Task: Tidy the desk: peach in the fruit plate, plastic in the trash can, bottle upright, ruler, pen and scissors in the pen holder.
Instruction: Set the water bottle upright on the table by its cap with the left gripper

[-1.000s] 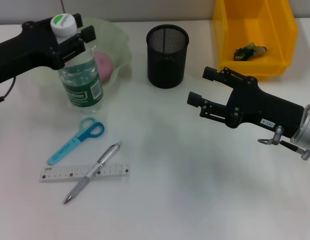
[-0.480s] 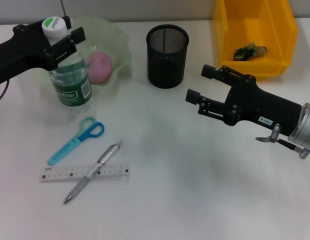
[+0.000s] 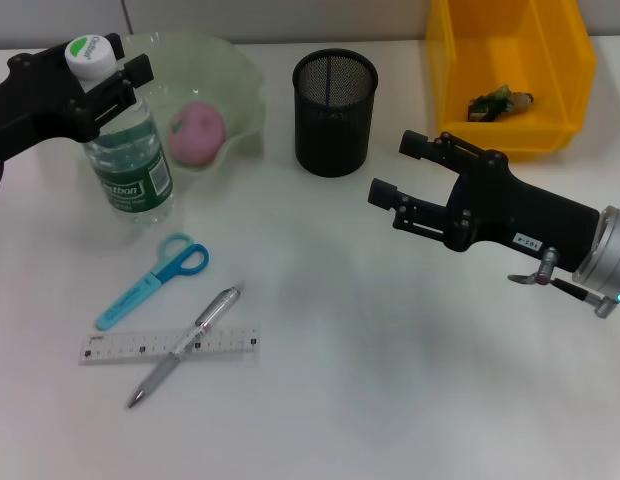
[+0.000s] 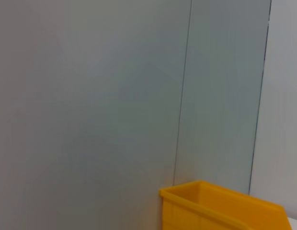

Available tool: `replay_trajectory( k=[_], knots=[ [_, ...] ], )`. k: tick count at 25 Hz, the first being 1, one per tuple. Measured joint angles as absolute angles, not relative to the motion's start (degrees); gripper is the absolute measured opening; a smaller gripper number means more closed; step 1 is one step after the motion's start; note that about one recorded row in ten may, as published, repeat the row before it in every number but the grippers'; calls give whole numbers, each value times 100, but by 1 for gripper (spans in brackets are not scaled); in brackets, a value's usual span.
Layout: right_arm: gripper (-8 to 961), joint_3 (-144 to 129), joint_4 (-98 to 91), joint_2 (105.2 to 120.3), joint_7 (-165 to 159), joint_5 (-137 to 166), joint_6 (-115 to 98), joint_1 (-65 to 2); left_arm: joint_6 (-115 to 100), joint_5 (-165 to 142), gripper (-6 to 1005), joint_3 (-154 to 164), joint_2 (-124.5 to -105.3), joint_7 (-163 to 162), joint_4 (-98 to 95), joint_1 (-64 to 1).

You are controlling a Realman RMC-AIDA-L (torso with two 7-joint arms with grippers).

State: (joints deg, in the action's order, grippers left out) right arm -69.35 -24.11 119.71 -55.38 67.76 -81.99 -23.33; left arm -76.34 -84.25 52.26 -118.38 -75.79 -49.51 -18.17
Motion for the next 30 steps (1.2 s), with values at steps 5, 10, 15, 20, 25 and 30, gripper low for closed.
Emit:
replay_trajectory(
  k=[5,10,15,20,25,30],
  knots=[
    [787,-6935,-2406,11970,-5537,6776,-8200,-2355,-7747,-8421,447,5226,-11839,-7624,-4959,-1799],
    [787,-6935,-2406,11971,-5536,6776,-8199,-2363,-7835,-8419,450,5228,-11839,-7602,-4944,-1773],
    [787,-6935,-2394,11970,-5536,6776,-8200,-2403,-7802,-8419,453,5224,-11839,-7583,-4924,-1735],
    [787,-6935,-2373,11970,-5536,6776,-8200,-2428,-7797,-8419,456,5172,-11839,-7579,-4921,-1709],
    [787,-6934,-2373,11970,-5536,6776,-8200,-2436,-7795,-8421,460,5168,-11838,-7576,-4911,-1685],
    [787,-6935,-2373,11970,-5536,6776,-8200,-2438,-7792,-8427,463,5165,-11839,-7576,-4889,-1682]
  ],
)
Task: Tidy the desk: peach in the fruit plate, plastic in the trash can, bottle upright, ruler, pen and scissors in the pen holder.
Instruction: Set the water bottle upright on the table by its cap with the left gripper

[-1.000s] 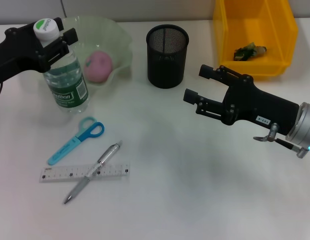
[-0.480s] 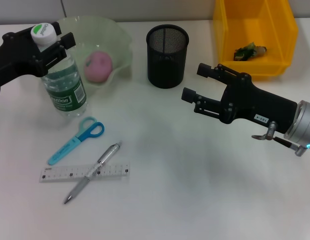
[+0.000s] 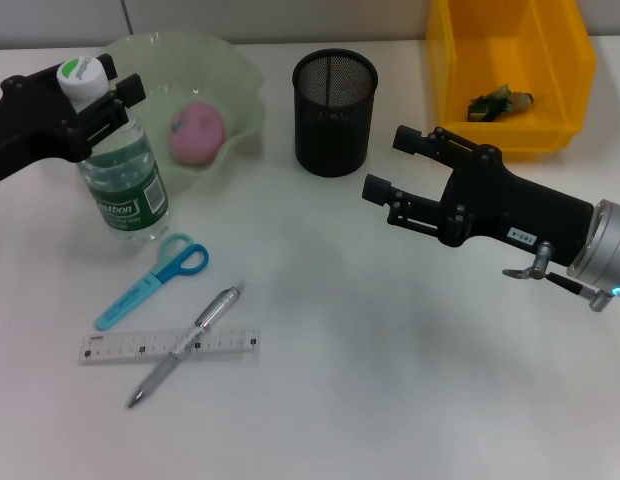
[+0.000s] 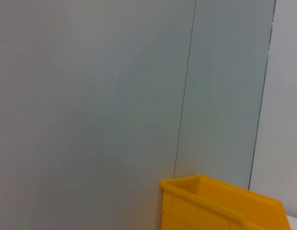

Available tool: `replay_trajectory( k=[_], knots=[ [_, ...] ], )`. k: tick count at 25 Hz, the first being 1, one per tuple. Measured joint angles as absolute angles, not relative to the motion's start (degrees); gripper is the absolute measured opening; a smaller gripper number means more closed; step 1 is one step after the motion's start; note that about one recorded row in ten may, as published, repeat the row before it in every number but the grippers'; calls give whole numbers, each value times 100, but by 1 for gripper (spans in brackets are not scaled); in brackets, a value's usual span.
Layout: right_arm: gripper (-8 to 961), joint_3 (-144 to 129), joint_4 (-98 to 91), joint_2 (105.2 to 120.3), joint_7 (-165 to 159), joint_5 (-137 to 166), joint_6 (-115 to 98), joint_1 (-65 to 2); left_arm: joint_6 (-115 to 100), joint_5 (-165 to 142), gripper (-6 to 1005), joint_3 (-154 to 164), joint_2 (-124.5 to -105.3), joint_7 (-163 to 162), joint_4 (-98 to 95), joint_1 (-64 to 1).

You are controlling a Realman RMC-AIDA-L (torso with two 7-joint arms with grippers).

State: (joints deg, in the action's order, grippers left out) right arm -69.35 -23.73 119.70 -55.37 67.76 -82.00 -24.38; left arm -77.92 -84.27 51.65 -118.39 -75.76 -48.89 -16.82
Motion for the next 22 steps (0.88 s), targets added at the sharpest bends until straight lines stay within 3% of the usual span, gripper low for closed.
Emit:
replay_trajectory(
  k=[22],
  knots=[
    [787,-6934,-2267,11970,-5536,6776,-8190,-2514,-7552,-8421,476,5088,-11849,-7294,-4546,-1682]
  ],
)
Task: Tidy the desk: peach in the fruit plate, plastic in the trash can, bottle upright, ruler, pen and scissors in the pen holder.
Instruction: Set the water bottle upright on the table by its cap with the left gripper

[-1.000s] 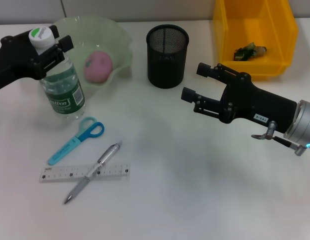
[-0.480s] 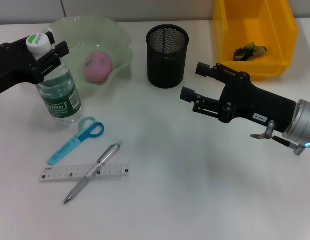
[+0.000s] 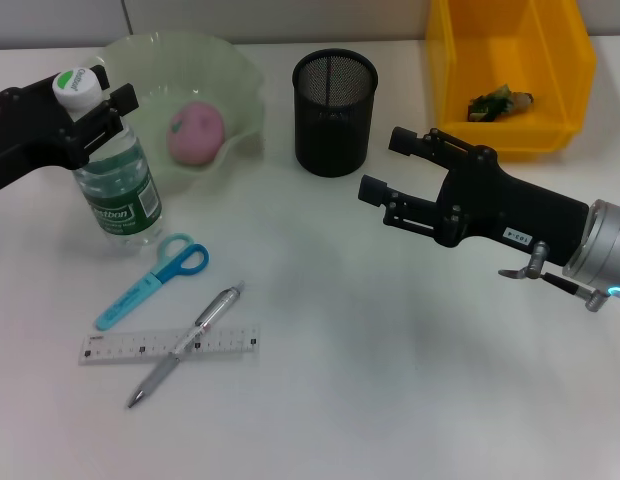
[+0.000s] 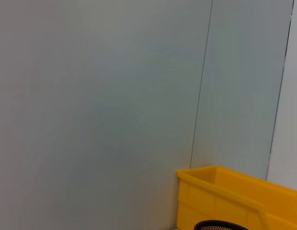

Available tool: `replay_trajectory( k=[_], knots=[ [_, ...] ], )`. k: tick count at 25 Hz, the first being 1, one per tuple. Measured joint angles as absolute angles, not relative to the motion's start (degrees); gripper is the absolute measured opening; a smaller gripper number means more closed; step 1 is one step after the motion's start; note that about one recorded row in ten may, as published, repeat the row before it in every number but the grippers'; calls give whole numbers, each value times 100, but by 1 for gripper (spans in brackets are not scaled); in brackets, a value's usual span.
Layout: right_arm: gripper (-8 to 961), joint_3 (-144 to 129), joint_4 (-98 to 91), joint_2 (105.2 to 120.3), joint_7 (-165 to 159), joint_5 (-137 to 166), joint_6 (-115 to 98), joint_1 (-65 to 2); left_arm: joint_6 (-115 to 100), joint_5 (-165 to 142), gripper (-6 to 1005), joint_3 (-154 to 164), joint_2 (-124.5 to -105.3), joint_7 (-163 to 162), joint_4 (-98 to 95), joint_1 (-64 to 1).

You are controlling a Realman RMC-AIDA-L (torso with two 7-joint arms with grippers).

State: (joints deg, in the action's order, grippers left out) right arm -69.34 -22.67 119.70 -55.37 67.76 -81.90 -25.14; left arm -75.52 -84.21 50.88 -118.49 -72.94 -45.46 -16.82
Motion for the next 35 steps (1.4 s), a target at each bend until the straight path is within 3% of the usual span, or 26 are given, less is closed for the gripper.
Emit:
replay_trajectory(
  k=[35],
  knots=[
    [787,-6935,-2268,11970,-5484,6777,-8147,-2575,-7388,-8420,498,5080,-11843,-7206,-4312,-1727]
  ],
)
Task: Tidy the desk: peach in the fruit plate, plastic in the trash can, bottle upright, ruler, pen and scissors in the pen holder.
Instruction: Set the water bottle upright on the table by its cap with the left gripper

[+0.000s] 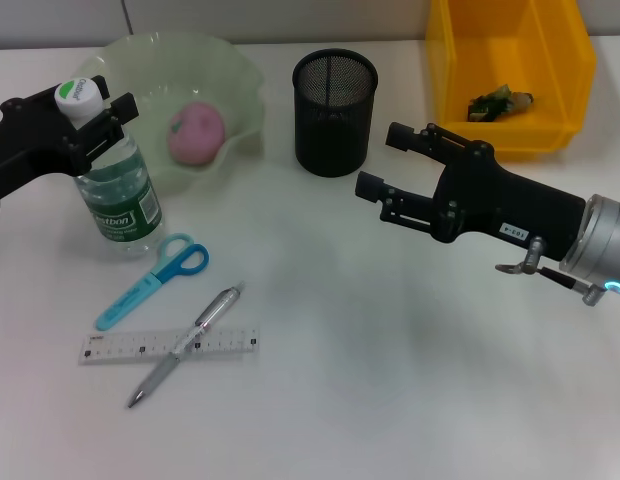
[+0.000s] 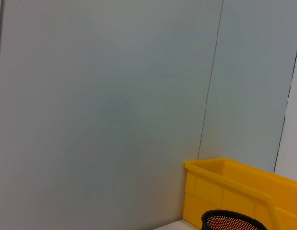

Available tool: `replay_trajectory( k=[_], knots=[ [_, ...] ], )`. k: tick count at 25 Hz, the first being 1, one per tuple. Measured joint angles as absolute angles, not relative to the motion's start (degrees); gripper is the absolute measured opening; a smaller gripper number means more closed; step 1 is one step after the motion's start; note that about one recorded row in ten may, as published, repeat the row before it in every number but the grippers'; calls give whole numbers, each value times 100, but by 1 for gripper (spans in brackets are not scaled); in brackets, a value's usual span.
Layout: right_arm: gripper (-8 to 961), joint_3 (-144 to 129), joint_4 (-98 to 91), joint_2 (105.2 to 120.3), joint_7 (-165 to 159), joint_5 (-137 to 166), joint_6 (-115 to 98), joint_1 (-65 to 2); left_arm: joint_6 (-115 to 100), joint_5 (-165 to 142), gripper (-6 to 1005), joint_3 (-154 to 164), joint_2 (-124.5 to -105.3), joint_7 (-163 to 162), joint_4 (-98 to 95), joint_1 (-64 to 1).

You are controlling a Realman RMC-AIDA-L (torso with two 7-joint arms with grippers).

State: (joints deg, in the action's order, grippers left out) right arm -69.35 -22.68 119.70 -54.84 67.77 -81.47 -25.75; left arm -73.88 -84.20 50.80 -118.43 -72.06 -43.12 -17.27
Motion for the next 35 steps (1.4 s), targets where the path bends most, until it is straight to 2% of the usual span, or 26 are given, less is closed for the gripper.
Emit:
replay_trajectory(
  k=[35],
  knots=[
    [786,-6935,-2267,11961,-5475,6777,-7979,-2692,-7392,-8435,520,5100,-11839,-7135,-4271,-1740]
  ],
)
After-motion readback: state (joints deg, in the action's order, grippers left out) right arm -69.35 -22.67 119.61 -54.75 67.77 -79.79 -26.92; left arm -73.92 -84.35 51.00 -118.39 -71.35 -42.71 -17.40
